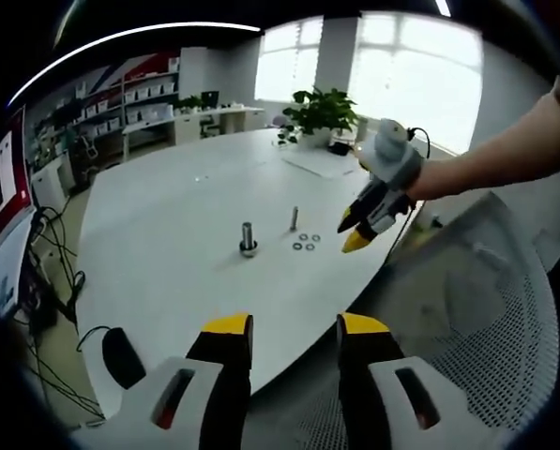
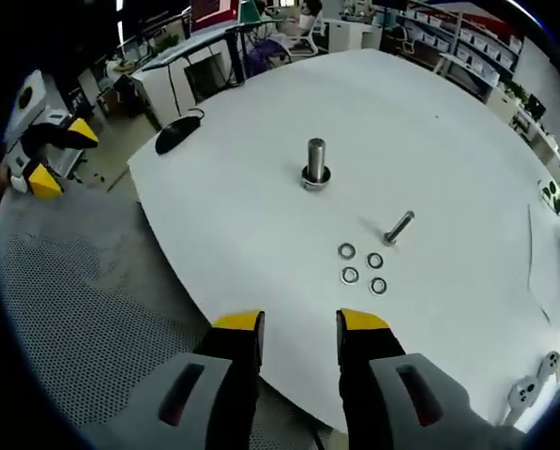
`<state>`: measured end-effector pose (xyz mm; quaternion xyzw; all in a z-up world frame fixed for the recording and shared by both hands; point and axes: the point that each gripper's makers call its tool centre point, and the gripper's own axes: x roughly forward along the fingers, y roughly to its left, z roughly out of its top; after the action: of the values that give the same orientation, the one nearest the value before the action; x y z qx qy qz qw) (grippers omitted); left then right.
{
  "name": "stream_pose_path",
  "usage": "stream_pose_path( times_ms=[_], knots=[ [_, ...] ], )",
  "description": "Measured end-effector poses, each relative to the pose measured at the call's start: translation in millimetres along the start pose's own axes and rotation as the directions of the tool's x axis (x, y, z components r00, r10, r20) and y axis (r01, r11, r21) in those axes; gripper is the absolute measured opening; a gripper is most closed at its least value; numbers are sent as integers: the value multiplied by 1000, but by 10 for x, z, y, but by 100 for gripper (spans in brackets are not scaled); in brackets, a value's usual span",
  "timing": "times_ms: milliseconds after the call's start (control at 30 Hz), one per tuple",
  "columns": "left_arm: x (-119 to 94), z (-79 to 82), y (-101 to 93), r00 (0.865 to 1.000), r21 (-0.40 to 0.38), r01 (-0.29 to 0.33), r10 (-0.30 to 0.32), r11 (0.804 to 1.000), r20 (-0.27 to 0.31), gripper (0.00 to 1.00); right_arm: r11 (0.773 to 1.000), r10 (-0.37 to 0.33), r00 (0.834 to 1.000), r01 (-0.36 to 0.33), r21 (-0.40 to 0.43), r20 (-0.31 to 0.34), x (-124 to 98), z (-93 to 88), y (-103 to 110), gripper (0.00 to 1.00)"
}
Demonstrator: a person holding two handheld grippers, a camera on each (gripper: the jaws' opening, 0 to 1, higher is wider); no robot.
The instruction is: Place the washer onto the threaded stud by aligning its center hole with the stud, sliding it down to the base, and recovering from edge contact or off-axis alignment until the washer reaches the visible bottom stop.
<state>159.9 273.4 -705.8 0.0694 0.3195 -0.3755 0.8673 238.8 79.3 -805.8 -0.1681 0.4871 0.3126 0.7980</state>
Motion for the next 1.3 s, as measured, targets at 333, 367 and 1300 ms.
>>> stream_pose_path(
  times_ms=[333,367,1300],
  knots=[
    [-14,6,40,1000,-19,-16,16,1000,10,33,1000,-19,1000,19,17,-13,212,123,-264,31],
    [-15,4,49,1000,-29,-17,17,999,11,33,999,-22,1000,23,22,-13,229,139,-286,31],
    [-11,-24,99,999,-20,-46,46,999,-8,33,999,6,985,-15,-47,-174,760,188,-398,26]
  ],
)
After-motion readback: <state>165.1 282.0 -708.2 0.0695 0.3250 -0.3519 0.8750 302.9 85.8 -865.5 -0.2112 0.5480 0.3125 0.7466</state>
